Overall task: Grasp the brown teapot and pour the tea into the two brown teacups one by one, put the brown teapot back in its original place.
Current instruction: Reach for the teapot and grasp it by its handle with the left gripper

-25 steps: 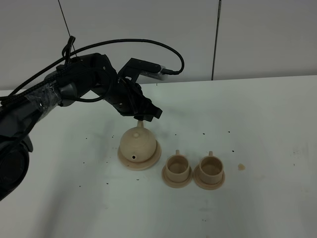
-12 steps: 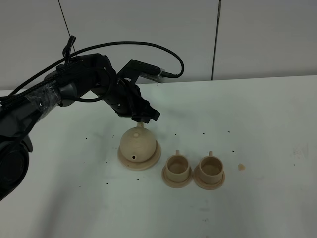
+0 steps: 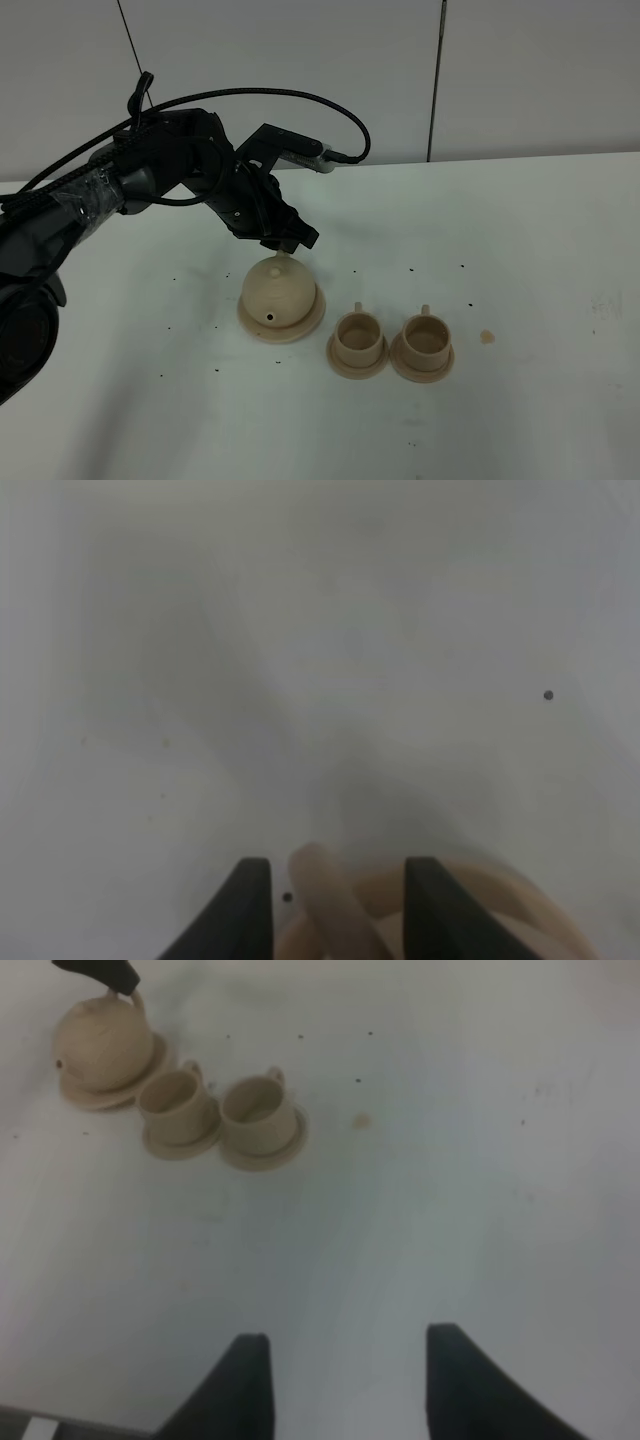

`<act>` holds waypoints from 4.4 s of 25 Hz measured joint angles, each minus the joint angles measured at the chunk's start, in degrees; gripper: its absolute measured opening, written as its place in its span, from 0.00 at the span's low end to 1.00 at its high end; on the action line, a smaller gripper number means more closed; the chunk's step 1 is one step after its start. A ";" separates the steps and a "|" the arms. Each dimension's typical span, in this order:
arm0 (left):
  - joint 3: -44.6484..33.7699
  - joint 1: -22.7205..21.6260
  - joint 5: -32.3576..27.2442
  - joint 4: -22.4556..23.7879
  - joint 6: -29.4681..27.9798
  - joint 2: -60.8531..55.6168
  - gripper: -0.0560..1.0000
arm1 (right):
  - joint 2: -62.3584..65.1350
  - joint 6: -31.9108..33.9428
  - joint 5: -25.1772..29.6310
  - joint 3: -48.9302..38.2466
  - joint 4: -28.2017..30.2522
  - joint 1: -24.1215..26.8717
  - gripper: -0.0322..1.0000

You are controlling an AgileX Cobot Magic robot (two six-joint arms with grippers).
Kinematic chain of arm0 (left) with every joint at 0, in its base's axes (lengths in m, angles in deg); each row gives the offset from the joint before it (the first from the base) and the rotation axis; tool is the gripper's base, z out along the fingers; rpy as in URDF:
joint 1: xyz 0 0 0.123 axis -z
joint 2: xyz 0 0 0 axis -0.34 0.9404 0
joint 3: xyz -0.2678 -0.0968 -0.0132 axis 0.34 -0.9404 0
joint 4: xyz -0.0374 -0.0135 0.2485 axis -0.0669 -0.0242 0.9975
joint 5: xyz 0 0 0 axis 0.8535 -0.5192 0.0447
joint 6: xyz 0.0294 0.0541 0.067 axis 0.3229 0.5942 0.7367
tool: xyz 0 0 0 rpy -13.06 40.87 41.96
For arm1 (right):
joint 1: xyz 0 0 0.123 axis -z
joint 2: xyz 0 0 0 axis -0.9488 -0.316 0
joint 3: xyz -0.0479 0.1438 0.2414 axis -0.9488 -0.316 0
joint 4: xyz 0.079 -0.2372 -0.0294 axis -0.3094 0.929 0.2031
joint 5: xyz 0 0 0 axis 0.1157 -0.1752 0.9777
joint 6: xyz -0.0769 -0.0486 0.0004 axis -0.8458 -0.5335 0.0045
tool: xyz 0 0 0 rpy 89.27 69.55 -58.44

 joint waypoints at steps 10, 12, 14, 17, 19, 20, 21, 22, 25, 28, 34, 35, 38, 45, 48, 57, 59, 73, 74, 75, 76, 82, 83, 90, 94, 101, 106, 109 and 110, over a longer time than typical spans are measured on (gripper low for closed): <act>0.07 0.00 -0.04 0.73 -0.34 0.00 0.41 | 0.00 0.00 0.00 0.00 0.00 0.00 0.37; 0.07 0.00 -0.04 0.78 -0.52 0.00 0.41 | 0.00 0.00 0.00 0.00 0.00 0.00 0.37; 0.07 -0.05 -0.04 0.78 -0.90 0.00 0.41 | 0.00 0.00 0.00 0.00 0.00 0.00 0.37; 0.07 -0.44 -0.19 0.78 -1.30 0.00 0.41 | 0.00 0.00 0.00 0.00 0.00 0.00 0.37; 0.13 -0.73 -0.38 0.78 -1.48 0.00 0.41 | 0.00 -0.05 0.00 0.00 0.00 0.00 0.37; 0.20 -0.86 -0.51 0.78 -1.48 0.00 0.41 | 0.00 -0.05 0.00 0.00 0.00 0.00 0.37; 0.26 -0.99 -0.69 0.82 -1.56 0.00 0.41 | 0.00 -0.05 0.00 0.00 0.00 0.00 0.37; 0.26 -1.00 -0.83 0.85 -1.64 0.00 0.41 | 0.00 -0.05 0.00 0.00 0.00 0.00 0.37; 0.26 -1.05 -1.45 1.17 -1.69 0.00 0.41 | 0.00 -0.05 0.00 0.00 0.00 0.00 0.37; 0.26 -1.05 -1.49 1.35 -1.69 0.00 0.41 | 0.00 -0.05 0.00 0.00 0.00 0.00 0.37; 0.26 -1.07 -0.42 1.18 -1.69 0.00 0.41 | 0.00 -0.05 0.00 0.00 0.00 0.00 0.37; 0.26 -1.07 -0.12 1.18 -1.69 0.00 0.41 | 0.00 -0.05 0.00 0.00 0.00 0.00 0.37; 0.26 -1.07 -0.02 1.18 -1.69 0.00 0.41 | 0.00 -0.05 0.00 0.00 0.00 0.00 0.37; 0.26 -1.07 -0.02 1.18 -1.69 0.00 0.41 | 0.00 -0.05 -0.01 0.00 0.00 0.00 0.37; 0.26 -1.07 -0.02 1.30 -1.69 0.00 0.41 | 0.00 -0.05 -0.01 0.00 0.00 0.00 0.37; 0.26 -1.07 0.22 3.68 -3.38 0.00 0.41 | 0.00 -0.05 -0.06 0.00 0.00 0.00 0.37; 0.26 -1.07 0.17 3.74 -3.43 0.00 0.41 | 0.00 -0.05 -0.11 0.00 0.00 0.00 0.37; 0.26 -1.07 -1.26 3.74 -3.68 -0.13 0.41 | 0.00 -0.05 -0.11 0.00 0.00 0.00 0.37; 0.26 -1.07 -1.26 3.88 -3.80 -0.27 0.41 | 0.00 -0.05 -0.11 0.00 0.00 0.00 0.37; 0.26 -1.07 -1.18 4.03 -3.96 -0.55 0.41 | 0.00 -0.05 -0.11 0.00 0.00 0.00 0.37; 0.26 -1.07 -0.72 4.19 -4.21 -0.69 0.41 | 0.00 -0.05 -0.11 0.00 0.00 0.00 0.37; 0.26 -1.07 0.13 4.99 -4.71 -1.37 0.41 | 0.00 -0.05 -0.11 0.00 0.00 0.00 0.37; 0.26 -1.07 0.13 5.38 -4.90 -1.37 0.41 | 0.00 -0.05 -0.11 0.00 0.00 0.00 0.37; 0.26 -1.07 0.13 7.69 -6.44 -1.37 0.41 | 0.00 -0.05 -0.11 0.00 0.00 0.00 0.37; 0.26 -1.07 -0.05 7.89 -6.60 -1.37 0.41 | 0.00 -0.05 -0.11 0.00 0.00 0.00 0.37; 0.26 -1.07 -0.30 8.35 -6.60 -1.37 0.41 | 0.00 -0.05 -0.11 0.00 0.00 0.00 0.37; 0.26 -1.07 -0.35 8.46 -6.60 -1.37 0.41 | 0.00 -0.05 -0.11 0.00 0.00 0.00 0.37; 0.26 -1.07 -0.35 8.46 -6.60 -1.37 0.41 | 0.00 -0.05 -0.11 0.00 0.00 0.00 0.37; 0.26 -1.07 -0.35 8.46 -6.60 -1.37 0.41 | 0.00 -0.05 -0.11 0.00 0.00 0.00 0.37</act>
